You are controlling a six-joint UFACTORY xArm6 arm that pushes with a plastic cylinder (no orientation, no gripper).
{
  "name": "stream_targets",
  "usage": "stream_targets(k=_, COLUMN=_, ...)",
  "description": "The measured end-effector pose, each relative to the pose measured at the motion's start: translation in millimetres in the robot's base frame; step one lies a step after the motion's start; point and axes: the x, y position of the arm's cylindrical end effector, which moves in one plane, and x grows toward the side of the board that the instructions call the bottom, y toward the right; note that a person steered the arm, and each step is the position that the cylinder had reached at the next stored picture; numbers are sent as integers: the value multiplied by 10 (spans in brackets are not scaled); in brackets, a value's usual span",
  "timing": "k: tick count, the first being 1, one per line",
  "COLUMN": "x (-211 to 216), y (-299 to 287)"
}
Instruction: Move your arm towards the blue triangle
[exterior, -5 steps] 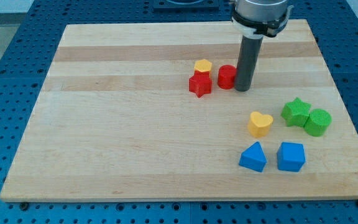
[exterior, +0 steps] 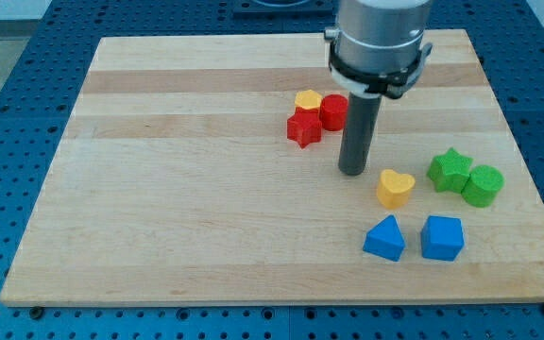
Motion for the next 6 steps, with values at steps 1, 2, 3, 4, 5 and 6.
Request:
stream_targets(k=1, x=274, y=-155)
stream_targets(k=2, x=518, y=-188)
stream_targets(k=3, x=553, y=-174)
stream_targets(k=4, x=553, y=-54)
stream_targets(k=5, x=553, y=149)
stream_targets(k=6, x=553, y=334)
